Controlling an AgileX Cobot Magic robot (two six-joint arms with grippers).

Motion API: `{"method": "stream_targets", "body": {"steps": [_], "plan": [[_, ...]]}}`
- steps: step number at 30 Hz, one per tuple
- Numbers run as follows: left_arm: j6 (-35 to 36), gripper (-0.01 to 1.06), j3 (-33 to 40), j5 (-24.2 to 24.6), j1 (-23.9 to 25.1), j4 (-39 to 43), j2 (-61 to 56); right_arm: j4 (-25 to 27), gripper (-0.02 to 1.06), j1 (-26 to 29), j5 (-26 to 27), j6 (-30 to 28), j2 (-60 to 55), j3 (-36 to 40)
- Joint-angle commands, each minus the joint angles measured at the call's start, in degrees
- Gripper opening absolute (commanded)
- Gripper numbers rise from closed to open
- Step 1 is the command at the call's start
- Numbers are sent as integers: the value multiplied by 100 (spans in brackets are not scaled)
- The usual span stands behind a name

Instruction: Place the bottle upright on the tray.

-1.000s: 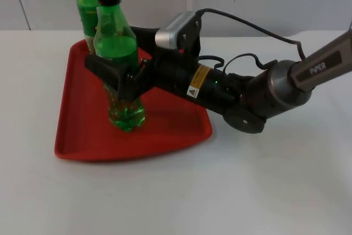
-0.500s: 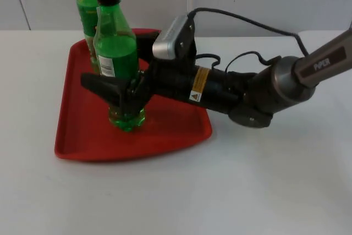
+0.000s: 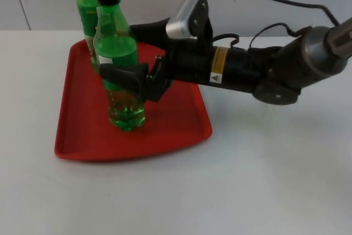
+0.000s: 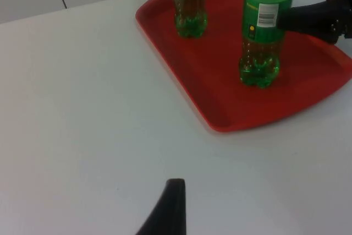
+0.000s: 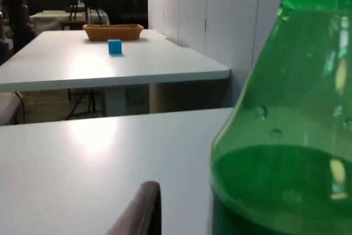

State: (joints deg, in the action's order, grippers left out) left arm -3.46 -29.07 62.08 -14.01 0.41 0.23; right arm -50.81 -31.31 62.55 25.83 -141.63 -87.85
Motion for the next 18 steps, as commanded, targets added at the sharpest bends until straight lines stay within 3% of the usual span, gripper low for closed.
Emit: {"method": "stream_targets", "body": {"steps": [1, 4, 9, 13, 16, 18], "plan": [[31, 88, 33, -29, 12, 27, -23, -78, 105, 115, -99, 13, 307, 426], [31, 88, 33, -29, 12, 27, -23, -168, 105, 175, -186, 13, 504, 729], [31, 88, 33, -29, 12, 27, -23, -190, 105, 220, -1038, 13, 1085, 1430], [31, 88, 33, -29, 12, 27, -23, -219, 105, 220, -1311, 24, 1401, 1760], [31, 88, 33, -29, 12, 27, -23, -307, 105, 220, -1536, 255, 1827, 2188], [31, 88, 33, -29, 12, 27, -23, -307, 105, 220, -1990, 532, 2224, 2507]]}}
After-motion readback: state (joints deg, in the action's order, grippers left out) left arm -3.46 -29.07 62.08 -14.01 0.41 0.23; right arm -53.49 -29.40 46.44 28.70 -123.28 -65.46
